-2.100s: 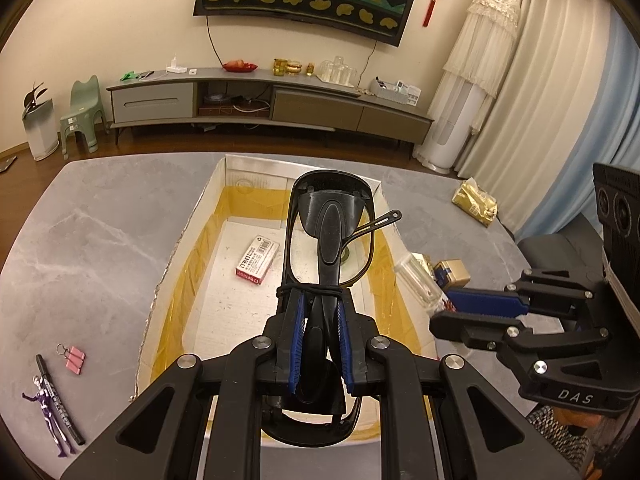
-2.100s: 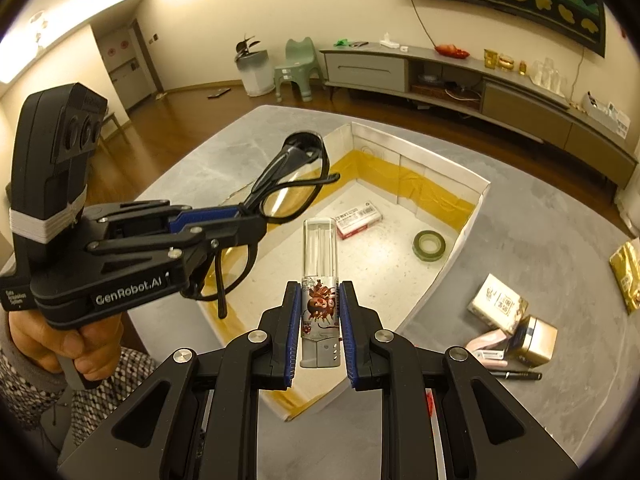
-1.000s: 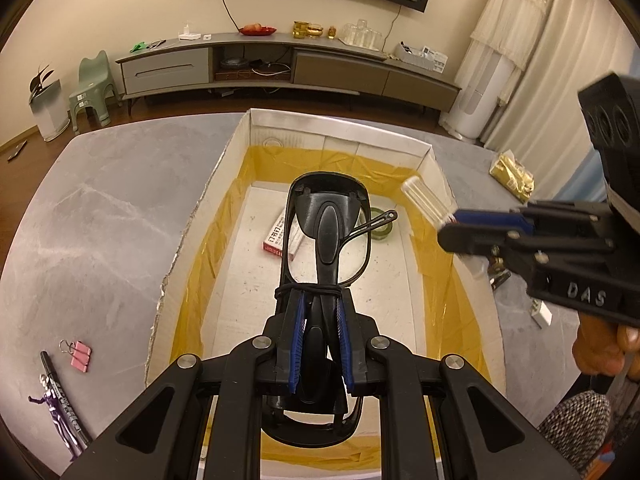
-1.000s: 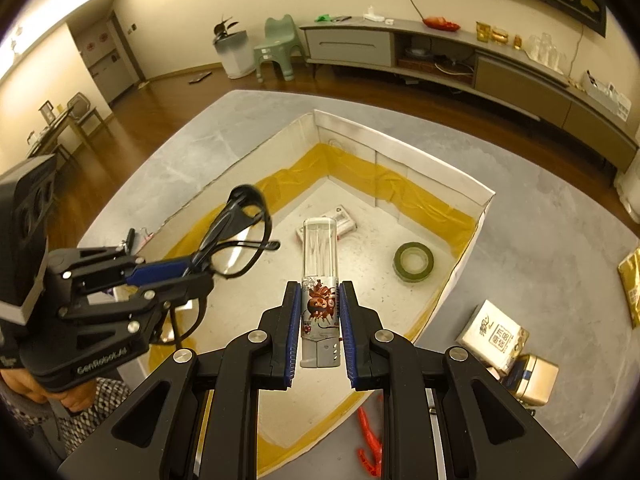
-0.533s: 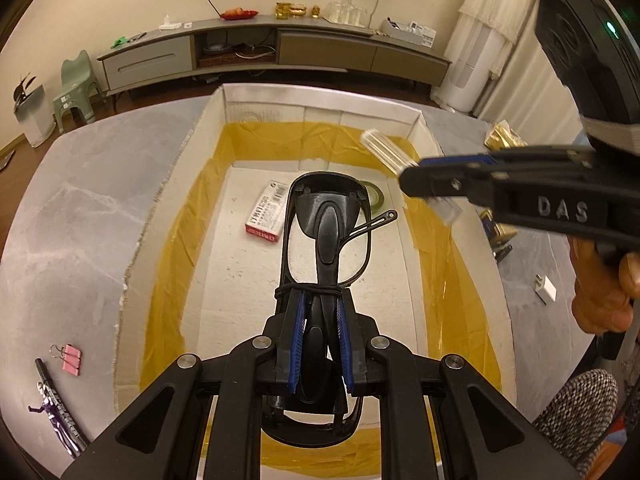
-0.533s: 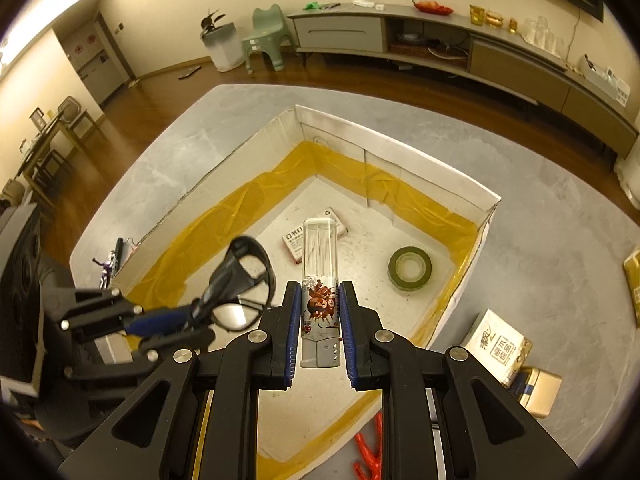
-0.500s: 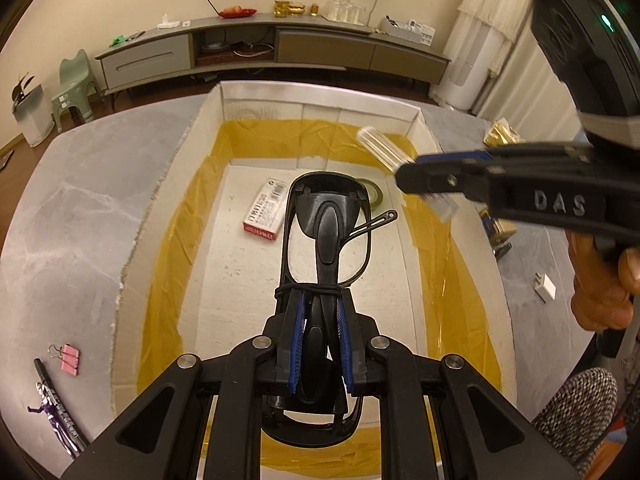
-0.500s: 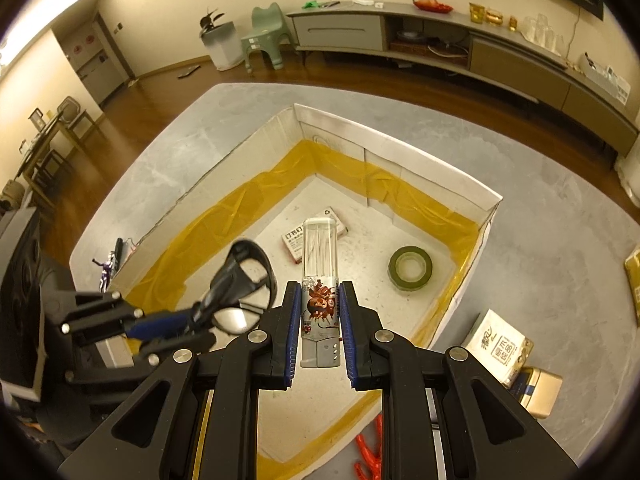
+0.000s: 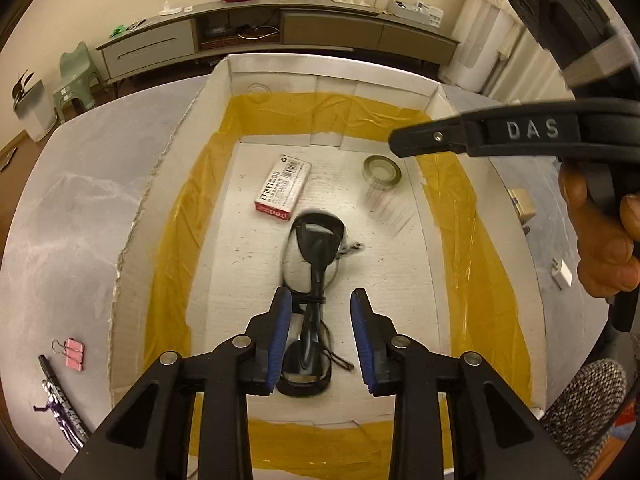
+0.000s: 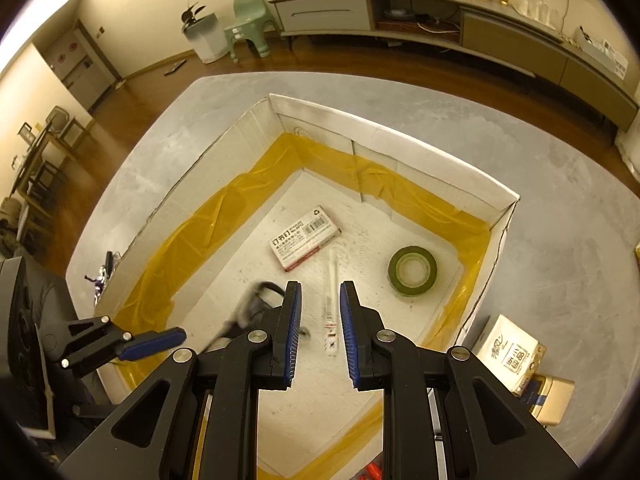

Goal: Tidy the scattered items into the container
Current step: 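Open both grippers to release the glasses and vial into the box, then move both grippers away from the box toward the red figure and white charger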

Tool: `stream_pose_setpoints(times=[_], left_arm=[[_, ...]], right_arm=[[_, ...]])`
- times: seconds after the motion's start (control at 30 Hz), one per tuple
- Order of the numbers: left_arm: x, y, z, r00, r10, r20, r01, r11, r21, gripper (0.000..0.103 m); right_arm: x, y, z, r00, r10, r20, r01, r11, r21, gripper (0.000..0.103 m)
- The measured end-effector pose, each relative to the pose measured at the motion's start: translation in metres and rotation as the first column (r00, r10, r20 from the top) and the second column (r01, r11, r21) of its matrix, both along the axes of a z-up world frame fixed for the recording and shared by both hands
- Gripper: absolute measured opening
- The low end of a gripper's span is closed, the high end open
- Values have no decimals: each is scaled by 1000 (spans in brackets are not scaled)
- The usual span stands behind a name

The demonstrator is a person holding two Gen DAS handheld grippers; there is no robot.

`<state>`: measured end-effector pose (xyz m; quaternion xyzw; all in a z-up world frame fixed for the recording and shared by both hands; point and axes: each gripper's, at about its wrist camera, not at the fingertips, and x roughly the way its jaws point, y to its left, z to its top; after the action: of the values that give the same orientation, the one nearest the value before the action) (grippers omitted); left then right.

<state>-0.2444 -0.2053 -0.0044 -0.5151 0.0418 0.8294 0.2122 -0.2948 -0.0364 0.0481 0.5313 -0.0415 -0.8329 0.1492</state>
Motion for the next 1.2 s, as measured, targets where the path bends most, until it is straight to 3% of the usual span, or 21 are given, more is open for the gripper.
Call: stream_pose_setpoints(times=[0.3,0.7,1.2], left_arm=[[-4,-24,11,999,48,-14,-47,998,48,32],[12,-28,20,999,43,-27,-41,998,48,32],[46,-23,46,997,35,-61,-34,999,32,32]], right_arm=[[20,-10,-2,999,40,7,-40,999,-19,22],[49,-24,0,996,91,1,-91,995,-38,22],[114,-23,29,988,120,-96,-129,987,-98,22]])
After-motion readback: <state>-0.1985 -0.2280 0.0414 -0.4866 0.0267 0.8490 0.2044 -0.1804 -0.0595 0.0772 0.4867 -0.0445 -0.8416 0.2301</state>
